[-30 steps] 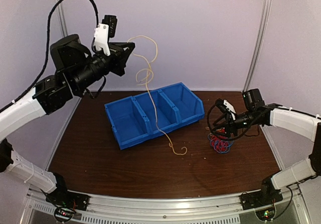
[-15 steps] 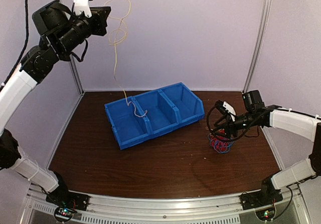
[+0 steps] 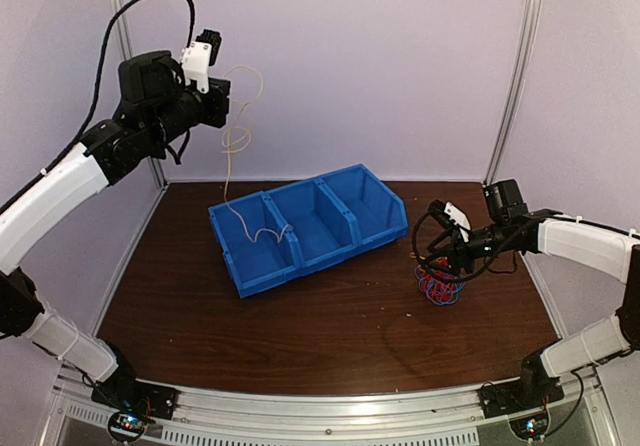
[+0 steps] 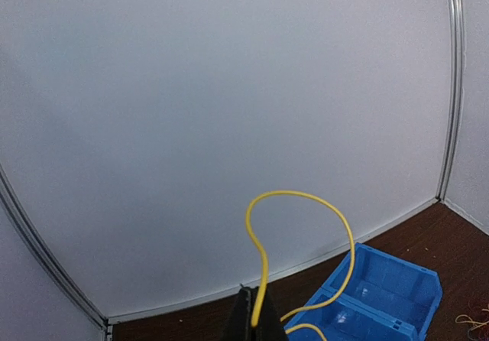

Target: Untangle the cables

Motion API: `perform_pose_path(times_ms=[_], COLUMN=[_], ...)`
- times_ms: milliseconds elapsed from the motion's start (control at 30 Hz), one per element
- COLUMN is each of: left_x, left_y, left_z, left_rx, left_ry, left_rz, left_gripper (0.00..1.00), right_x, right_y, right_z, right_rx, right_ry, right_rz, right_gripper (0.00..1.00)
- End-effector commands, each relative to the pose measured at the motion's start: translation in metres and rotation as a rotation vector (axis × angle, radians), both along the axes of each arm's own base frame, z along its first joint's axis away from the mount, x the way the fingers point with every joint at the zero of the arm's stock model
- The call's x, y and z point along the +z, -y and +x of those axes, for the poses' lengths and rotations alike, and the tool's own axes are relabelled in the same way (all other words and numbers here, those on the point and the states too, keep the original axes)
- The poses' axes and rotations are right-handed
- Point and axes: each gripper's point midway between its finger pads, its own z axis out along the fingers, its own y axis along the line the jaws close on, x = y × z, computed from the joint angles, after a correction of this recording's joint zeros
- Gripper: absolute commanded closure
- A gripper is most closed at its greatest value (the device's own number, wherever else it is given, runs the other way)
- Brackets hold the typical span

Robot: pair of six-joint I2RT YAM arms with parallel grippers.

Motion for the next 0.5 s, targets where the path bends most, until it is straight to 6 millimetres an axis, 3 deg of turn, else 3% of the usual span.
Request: perform_pose_path(times_ms=[0, 267, 467], left_x=[-0.024, -0.134, -0.188], left_y=[-0.003, 0.006, 0.021], left_z=[0.005, 0.022, 0.030], left_rx=[-0.004, -0.038, -0.076], left_ry=[-0.034, -0.241, -0.355], left_rz=[-0.048, -0.035, -0.031], left_gripper=[1.00, 1.00, 1.00], right_x=[0.001, -0.003, -0.005], right_y=[0.003, 0.003, 0.004], right_z=[0.001, 0.001, 0.001], right_rx=[-0.008, -0.007, -0.008], right_ry=[0.026, 0.015, 0.010], right_rz=[-0.010, -0.018, -0.023], right_gripper=[0.47, 0.47, 0.47])
